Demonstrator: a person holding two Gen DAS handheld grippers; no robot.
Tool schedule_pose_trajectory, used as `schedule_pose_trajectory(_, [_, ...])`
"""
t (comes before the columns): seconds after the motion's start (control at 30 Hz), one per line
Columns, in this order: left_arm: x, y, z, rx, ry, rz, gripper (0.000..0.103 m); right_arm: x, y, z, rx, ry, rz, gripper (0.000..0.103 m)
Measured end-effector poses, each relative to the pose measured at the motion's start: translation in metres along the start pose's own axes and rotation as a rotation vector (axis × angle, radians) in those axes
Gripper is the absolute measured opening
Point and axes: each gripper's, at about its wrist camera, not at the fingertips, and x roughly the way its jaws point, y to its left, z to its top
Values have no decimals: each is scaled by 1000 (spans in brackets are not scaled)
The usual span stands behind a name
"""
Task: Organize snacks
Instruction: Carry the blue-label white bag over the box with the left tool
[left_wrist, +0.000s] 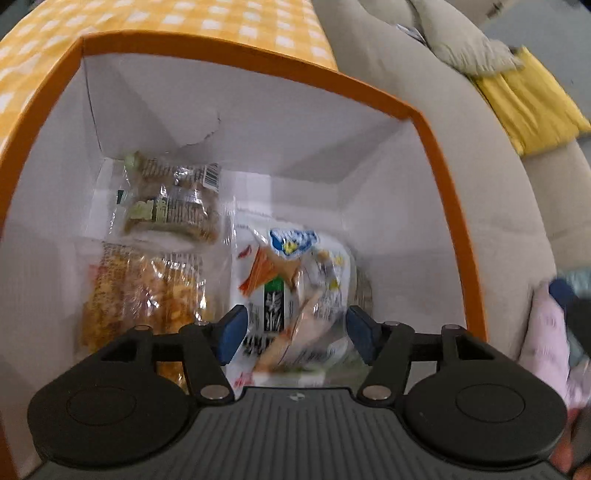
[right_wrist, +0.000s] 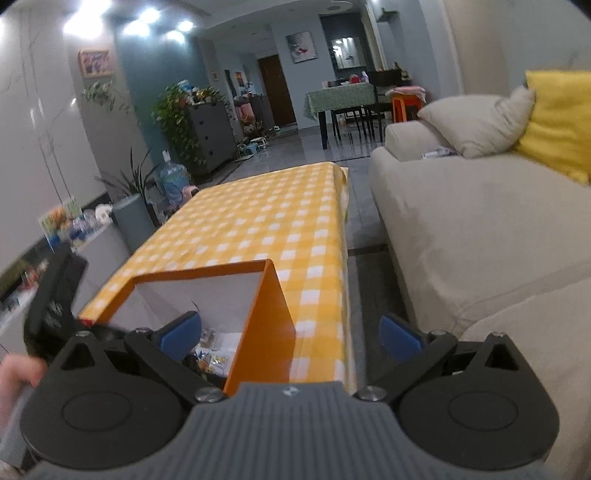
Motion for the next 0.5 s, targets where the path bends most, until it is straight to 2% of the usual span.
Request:
schedule_pose_trajectory(0.07, [-14, -5, -8, 53, 3, 18, 72, -1, -4, 1, 26, -5, 4, 100])
schedule_pose_trajectory(0.17, [-40, -11, -21, 111, -45, 26, 71, -3, -5, 0, 32, -17, 1, 100])
schedule_pose_trajectory(0.2, [-49, -13, -23, 131, -73, 34, 65, -4, -4, 1, 30, -20, -3, 100])
schedule_pose_trajectory(0.23, [-55, -17, -26, 156, -107, 34, 51, -4, -2, 1, 27, -19, -5, 100])
schedule_pose_trajectory(0.33, [-65, -35, -26, 281, -194, 44, 32, -3, 1, 1, 23, -14, -12, 100])
schedule_pose_trajectory(0.37, [-62, -41, -23, 301, -204, 46, 29, -2, 1, 0, 24, -11, -14, 100])
schedule_pose_trajectory(0.43, [-50, -47, -17, 321, -187, 22, 9, 0, 1, 0, 27, 1, -3, 100])
schedule_pose_trajectory(0.5, [-37, -51, -15, 336, -182, 6, 6, 0, 2, 0, 26, 5, 20, 100])
